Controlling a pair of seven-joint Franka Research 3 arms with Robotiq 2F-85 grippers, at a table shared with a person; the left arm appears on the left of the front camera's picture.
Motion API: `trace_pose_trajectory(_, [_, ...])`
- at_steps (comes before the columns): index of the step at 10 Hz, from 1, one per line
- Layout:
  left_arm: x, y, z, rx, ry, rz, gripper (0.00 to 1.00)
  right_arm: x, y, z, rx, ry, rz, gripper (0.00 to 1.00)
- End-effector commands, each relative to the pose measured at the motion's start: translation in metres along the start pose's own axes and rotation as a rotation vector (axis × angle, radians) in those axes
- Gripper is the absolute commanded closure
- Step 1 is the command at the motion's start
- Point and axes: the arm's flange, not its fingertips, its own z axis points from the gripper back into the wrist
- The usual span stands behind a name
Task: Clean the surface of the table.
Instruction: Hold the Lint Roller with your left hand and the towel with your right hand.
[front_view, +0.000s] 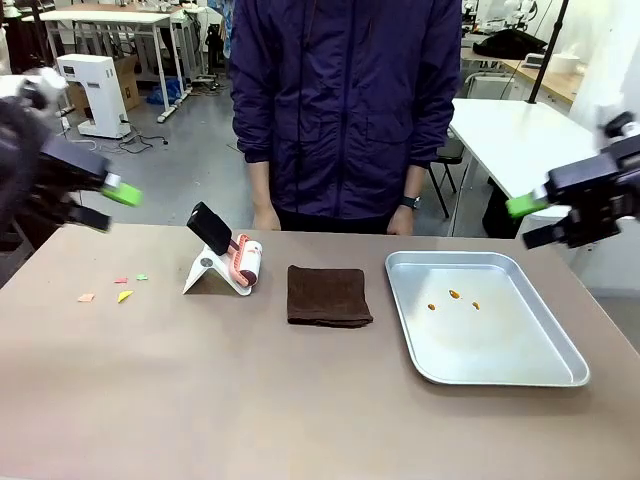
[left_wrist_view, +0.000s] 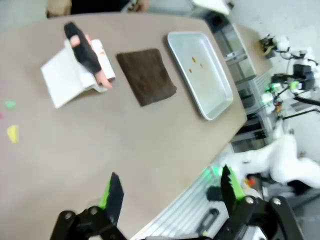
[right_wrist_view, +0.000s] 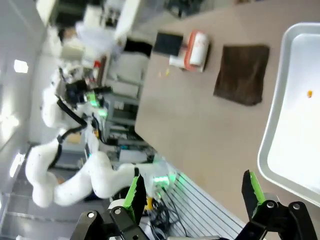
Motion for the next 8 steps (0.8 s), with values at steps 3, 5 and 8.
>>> trace_pose_trajectory(3, [-0.107, 0.096, 0.055, -0.162, -0.256, 0.165, 0.0, -0.098, -0.079, 0.044, 0.023, -0.199, -0.2, 0.0])
trace_pose_trajectory(5, [-0.134, 0.108, 0.049, -0.187, -0.368, 0.28, 0.0, -0.106, -0.117, 0.072, 0.045, -0.267, -0.309, 0.0])
trace_pose_trajectory(8, [-0.132, 0.104, 0.024, -0.168, -0.439, 0.413, 0.0, -0.112, -0.151, 0.078, 0.057, -0.354, -0.364, 0.0])
